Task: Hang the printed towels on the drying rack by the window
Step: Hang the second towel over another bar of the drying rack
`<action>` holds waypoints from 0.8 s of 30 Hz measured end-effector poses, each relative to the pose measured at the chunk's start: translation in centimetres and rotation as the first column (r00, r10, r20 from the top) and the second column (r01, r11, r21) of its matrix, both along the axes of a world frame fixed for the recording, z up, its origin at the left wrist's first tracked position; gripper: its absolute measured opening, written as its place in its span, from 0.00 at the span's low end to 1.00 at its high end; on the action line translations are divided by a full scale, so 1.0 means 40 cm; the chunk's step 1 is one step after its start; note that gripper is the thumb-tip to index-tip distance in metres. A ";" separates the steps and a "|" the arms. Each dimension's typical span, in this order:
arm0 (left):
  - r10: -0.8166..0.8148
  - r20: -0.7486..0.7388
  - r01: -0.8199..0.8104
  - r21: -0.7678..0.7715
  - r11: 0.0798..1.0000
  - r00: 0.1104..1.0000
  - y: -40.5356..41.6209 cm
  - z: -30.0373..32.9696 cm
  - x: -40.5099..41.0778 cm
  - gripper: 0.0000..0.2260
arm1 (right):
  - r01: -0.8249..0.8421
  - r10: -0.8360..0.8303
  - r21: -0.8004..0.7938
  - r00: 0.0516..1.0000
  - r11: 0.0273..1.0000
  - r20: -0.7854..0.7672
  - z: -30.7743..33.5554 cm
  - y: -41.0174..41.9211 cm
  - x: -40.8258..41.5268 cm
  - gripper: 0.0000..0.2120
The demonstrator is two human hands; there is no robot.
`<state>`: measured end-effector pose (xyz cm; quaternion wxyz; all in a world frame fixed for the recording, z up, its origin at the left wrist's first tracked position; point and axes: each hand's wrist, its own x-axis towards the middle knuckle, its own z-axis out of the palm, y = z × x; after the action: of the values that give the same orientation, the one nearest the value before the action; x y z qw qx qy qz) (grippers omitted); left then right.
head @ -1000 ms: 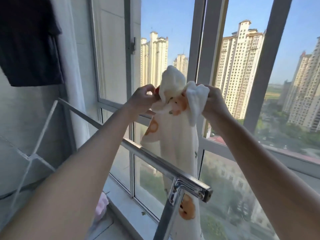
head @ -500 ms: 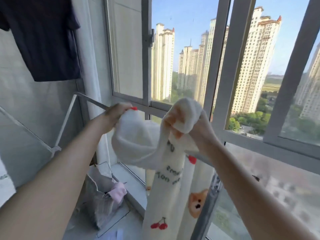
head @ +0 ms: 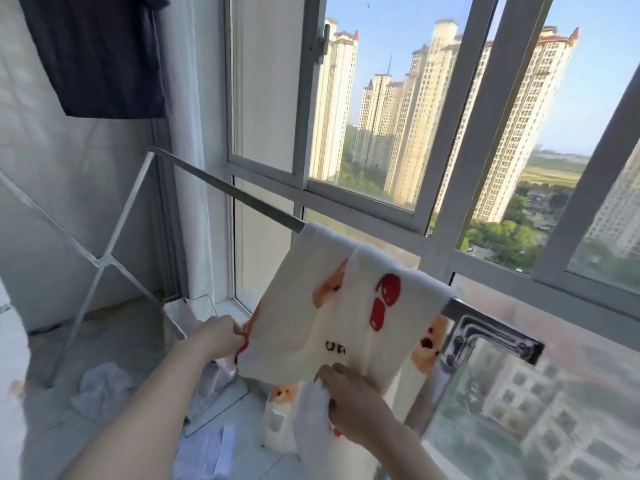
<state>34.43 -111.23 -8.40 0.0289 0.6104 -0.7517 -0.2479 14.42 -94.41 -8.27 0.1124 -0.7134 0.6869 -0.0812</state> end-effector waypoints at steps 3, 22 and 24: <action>-0.087 0.239 0.069 0.082 0.994 0.967 0.004 0.002 0.000 0.16 | -0.023 0.027 0.215 1.000 0.976 -0.015 0.011 0.008 -0.007 0.23; -0.072 -0.431 -0.144 -0.448 0.882 0.899 0.009 0.302 -0.342 0.10 | 0.224 -0.270 -0.363 0.959 0.904 -0.080 0.435 0.017 -0.243 0.04; -0.052 -0.403 -0.159 -0.472 0.867 0.914 -0.010 0.304 -0.306 0.08 | 0.192 -0.238 -0.416 0.969 0.889 -0.061 0.460 0.015 -0.250 0.04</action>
<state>22.19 -111.62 3.76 0.3453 0.5392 -0.7499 -0.1663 4.41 -93.81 10.14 -0.0865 -0.6438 0.7349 -0.1950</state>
